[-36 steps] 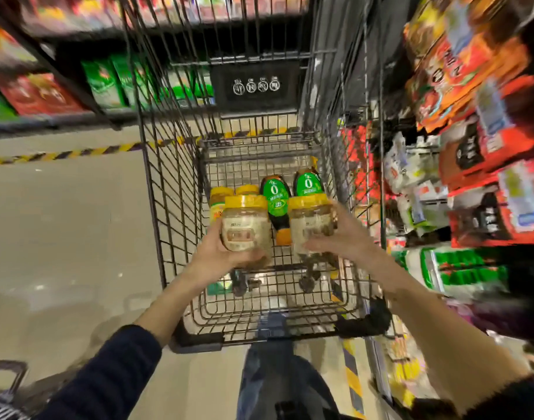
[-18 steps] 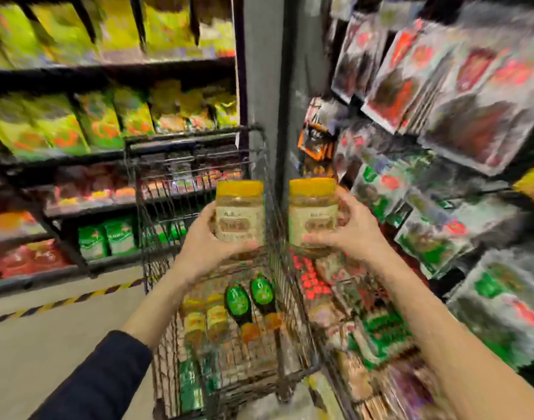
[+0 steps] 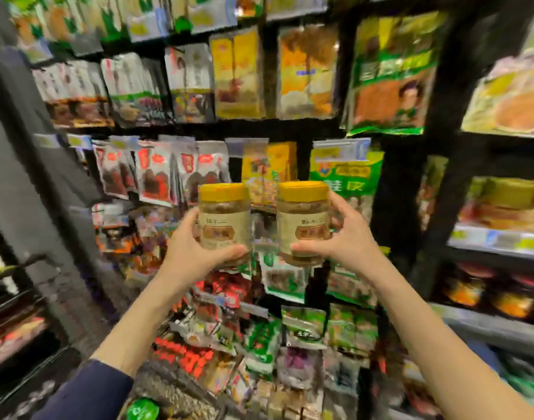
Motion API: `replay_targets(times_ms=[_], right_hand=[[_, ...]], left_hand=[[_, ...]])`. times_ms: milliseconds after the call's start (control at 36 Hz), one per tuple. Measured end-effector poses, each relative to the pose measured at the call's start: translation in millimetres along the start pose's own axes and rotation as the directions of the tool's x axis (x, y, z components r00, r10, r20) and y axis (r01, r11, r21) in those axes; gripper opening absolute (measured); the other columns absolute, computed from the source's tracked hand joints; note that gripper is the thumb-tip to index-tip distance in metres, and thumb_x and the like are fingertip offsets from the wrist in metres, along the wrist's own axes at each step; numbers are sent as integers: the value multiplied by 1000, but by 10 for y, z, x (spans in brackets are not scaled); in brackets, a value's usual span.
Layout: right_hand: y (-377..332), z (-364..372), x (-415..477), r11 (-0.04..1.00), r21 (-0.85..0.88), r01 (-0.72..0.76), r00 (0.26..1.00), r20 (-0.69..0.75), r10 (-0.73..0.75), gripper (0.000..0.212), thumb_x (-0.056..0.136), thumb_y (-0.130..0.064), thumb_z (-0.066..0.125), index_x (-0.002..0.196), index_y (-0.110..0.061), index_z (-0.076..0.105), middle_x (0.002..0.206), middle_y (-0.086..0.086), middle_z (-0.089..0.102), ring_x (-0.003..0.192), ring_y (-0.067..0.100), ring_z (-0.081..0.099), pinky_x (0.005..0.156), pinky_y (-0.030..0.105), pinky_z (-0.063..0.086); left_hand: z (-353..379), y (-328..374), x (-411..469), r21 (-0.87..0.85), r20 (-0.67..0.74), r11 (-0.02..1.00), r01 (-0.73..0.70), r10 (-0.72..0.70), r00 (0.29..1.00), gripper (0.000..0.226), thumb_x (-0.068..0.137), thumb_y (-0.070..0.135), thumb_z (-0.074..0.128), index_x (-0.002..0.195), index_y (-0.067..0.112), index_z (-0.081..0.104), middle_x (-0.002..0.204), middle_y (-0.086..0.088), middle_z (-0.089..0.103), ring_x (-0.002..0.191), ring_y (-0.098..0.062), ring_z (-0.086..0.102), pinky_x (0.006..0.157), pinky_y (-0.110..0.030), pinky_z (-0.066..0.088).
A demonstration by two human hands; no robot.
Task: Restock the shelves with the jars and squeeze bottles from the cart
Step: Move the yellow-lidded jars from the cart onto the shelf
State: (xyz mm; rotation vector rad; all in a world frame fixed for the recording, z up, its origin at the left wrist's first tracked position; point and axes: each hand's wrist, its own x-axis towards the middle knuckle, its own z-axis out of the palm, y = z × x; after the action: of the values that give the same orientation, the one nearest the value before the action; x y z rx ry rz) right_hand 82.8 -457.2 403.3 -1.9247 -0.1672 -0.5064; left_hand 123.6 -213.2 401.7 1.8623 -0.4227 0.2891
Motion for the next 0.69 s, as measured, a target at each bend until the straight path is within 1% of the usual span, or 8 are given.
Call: replay_targets(times_ms=[111,250,306,361,500,583,639,694], right_hand=[[-33,-803,-517,995,-57,-80,981,-181,69,116,36,-49,88,139,-28,38,124,-5,62,110,12,61,93,43,52],[-91,-1784,-1239,973,-143,-183,908,-403,112,113,39,-43,90,138,-27,38,123,-6,63,106,10,63,93,40,53],[-118,-2150,-1546,962,-147,-228,859,-496,128,120,35,-47,88,141,-26,35,128,-3,60,110,11,61,95,38,52],[-146,-2503,-1835,949,-171,-265,807,-577,121,123,33,-49,89,141,-26,35,128,-3,59,110,10,61,96,37,51],[-213,-3381,-2541,915,-228,-331,713,-696,84,117,33,-51,88,138,-31,39,111,-2,69,98,10,67,90,41,54],[-273,-3911,-2945,896,-276,-348,691,-721,46,107,35,-49,88,132,-36,44,104,-4,72,95,10,68,88,43,55],[-305,-4252,-3168,882,-301,-363,678,-734,29,107,34,-54,87,130,-37,44,105,-5,71,96,10,68,89,44,54],[-325,-4576,-3360,875,-320,-363,671,-741,8,105,36,-51,88,131,-34,45,106,-5,71,95,10,68,89,45,54]], left_hand=[[727,380,5,-95,175,993,-63,79,981,81,52,24,86,124,14,49,99,11,64,78,13,62,66,-4,48],[1696,917,-169,-182,383,979,-91,156,910,70,49,26,86,112,17,57,95,11,67,81,6,64,74,-17,51],[2095,1144,-282,-210,435,972,-101,186,881,57,55,15,87,104,13,59,87,12,66,68,13,62,64,-7,48],[2477,1373,-411,-226,478,967,-120,218,851,46,59,5,86,95,15,60,84,12,64,62,17,60,59,-3,46],[3410,1940,-793,-322,544,938,-131,296,785,53,54,16,89,97,22,58,88,16,64,70,13,61,60,-7,47],[3962,2319,-1095,-381,583,917,-116,336,740,52,52,18,89,88,32,54,88,21,62,73,13,60,62,-8,45],[4307,2548,-1277,-420,612,904,-84,350,710,56,49,24,89,93,33,55,93,19,64,83,8,60,67,-11,47],[4632,2767,-1448,-449,620,891,-67,364,695,66,45,32,88,102,30,55,97,18,65,89,4,61,72,-17,48]])
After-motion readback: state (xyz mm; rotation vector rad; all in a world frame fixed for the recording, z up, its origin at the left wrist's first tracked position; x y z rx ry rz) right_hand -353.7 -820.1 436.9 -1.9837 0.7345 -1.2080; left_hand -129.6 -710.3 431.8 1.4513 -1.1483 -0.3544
